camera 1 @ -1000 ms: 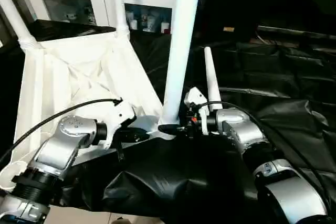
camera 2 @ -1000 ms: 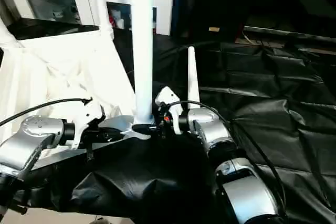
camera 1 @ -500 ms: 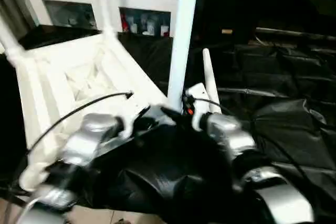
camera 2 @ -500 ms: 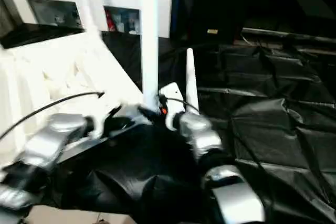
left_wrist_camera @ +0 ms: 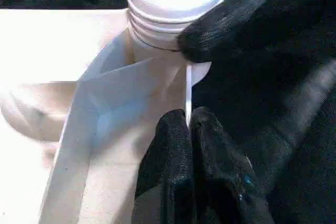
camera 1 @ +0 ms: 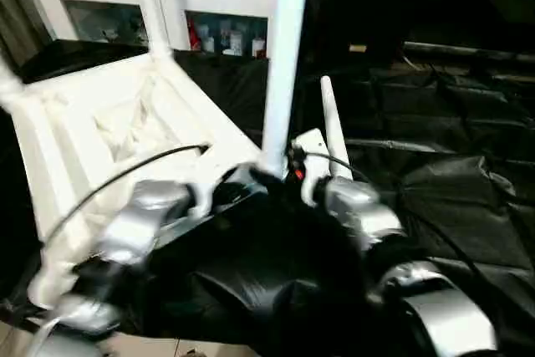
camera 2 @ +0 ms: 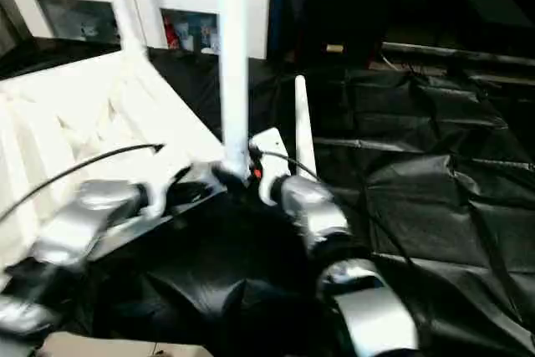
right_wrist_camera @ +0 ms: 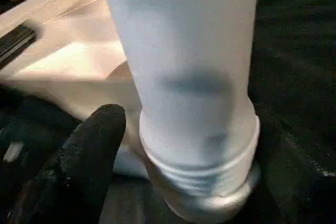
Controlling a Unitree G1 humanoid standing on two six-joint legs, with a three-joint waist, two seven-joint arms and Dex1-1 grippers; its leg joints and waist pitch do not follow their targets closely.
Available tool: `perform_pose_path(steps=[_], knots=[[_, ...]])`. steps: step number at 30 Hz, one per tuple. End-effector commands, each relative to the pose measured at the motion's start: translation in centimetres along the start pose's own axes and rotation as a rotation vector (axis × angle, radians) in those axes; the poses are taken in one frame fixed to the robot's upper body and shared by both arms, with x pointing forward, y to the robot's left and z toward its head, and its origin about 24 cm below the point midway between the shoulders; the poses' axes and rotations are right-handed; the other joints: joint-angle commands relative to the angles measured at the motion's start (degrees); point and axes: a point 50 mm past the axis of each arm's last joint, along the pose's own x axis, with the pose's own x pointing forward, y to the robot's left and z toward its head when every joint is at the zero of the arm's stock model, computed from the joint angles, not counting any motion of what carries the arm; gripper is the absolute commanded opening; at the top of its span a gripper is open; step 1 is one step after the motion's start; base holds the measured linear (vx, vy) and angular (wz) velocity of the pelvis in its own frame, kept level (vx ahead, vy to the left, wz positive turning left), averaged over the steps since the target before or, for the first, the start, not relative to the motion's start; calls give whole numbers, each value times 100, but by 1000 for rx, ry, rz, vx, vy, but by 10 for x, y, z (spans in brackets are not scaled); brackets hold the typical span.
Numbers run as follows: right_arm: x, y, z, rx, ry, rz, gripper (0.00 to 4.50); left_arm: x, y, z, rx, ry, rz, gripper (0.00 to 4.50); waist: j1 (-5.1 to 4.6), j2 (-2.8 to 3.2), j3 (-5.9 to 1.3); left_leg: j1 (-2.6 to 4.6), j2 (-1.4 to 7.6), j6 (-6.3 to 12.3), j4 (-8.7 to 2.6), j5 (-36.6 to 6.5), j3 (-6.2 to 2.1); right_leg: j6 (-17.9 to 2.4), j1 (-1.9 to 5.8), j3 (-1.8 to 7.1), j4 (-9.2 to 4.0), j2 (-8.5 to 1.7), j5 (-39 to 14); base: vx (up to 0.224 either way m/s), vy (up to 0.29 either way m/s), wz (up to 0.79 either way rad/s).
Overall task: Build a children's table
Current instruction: Rotate leg to tighten
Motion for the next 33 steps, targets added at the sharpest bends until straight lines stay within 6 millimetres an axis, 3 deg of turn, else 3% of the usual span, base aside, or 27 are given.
perform_pose_path(steps=[1, 2, 6, 9, 13, 15, 17, 18, 22, 23, 25, 27, 29, 33], knots=[[11, 23, -5, -20, 48, 196, 393, 5, -13, 6, 31, -36, -106, 0, 20, 40, -366, -66, 29, 211, -404, -965, 50, -998, 350, 274, -462, -413, -1400, 0, 0, 0], [7, 20, -4, -33, 55, 220, 393, 1, -13, 4, 43, -25, -132, 0, 17, 68, -384, -44, 43, 204, -393, -883, 55, -1115, 348, 271, -429, -404, -1120, 0, 0, 0], [-9, 12, 0, -77, 87, 294, 393, -10, -13, 1, 67, -7, -191, 0, 39, 89, -418, -34, 39, 297, -351, -529, 80, -1409, 374, 255, -332, -365, -163, 0, 0, 0], [-18, 6, 2, -91, 91, 320, 393, -15, -14, 2, 75, -4, -242, 0, 69, 75, -423, -31, 38, 322, -341, -536, 90, -1488, 394, 258, -323, -381, -68, 0, 0, 0], [-23, 4, 2, -96, 95, 331, 393, -17, -15, 2, 76, 2, -273, 0, 78, 77, -387, -26, 47, 251, -358, -749, 93, -1431, 374, 263, -365, -391, -479, 0, 0, 0], [-25, 4, 2, -92, 94, 339, 361, -17, -16, 2, 77, 3, -277, 0, 90, 106, -373, -6, 52, 185, -369, -905, 88, -1364, 360, 269, -397, -398, -768, 0, 0, 0], [-26, 6, 2, -77, 88, 354, 356, -18, -17, -1, 78, 9, -286, 0, 89, 92, -379, -11, 53, 152, -375, -913, 82, -1342, 373, 270, -395, -393, -776, 0, 0, 0], [-26, 6, 1, -71, 87, 357, 342, -18, -18, -1, 78, 12, -289, 0, 94, 128, -392, -1, 53, 139, -371, -912, 80, -1339, 369, 264, -391, -383, -723, 0, 0, 0], [-24, 8, -1, -59, 83, 348, 319, -18, -18, -3, 75, 15, -291, 0, 94, 133, -415, -9, 47, 121, -358, -836, 77, -1404, 380, 260, -363, -381, -487, 0, 0, 0], [-21, 8, -4, -51, 78, 306, 292, -17, -15, -3, 65, 22, -253, 0, 95, 145, -418, -11, 45, 115, -355, -820, 78, -1420, 381, 258, -358, -374, -409, 0, 0, 0], [-16, 5, -8, -46, 74, 196, 286, -12, -10, -1, 37, 18, -180, 0, 87, 136, -414, -13, 41, 77, -362, -846, 76, -1414, 382, 259, -364, -379, -436, 0, 0, 0], [-10, 1, -14, -8, 70, 43, 281, -5, -4, 2, -16, 1, -78, 0, 59, 167, -372, 13, 28, -57, -388, -1207, 69, -1278, 361, 260, -441, -392, -1117, 0, 0, 0], [-6, 0, -16, 22, 66, -20, 274, -1, -1, 4, -40, -5, -29, 0, 24, 145, -361, 23, 17, -136, -399, -1393, 63, -1122, 358, 265, -490, -398, -1641, 0, 0, 0], [10, 4, -25, 133, 68, -229, 274, 17, 6, 14, -139, -41, 162, 0, 16, 123, -346, 25, -2, -148, -398, -1364, 52, -942, 330, 265, -533, -392, -1964, 0, 0, 0]])
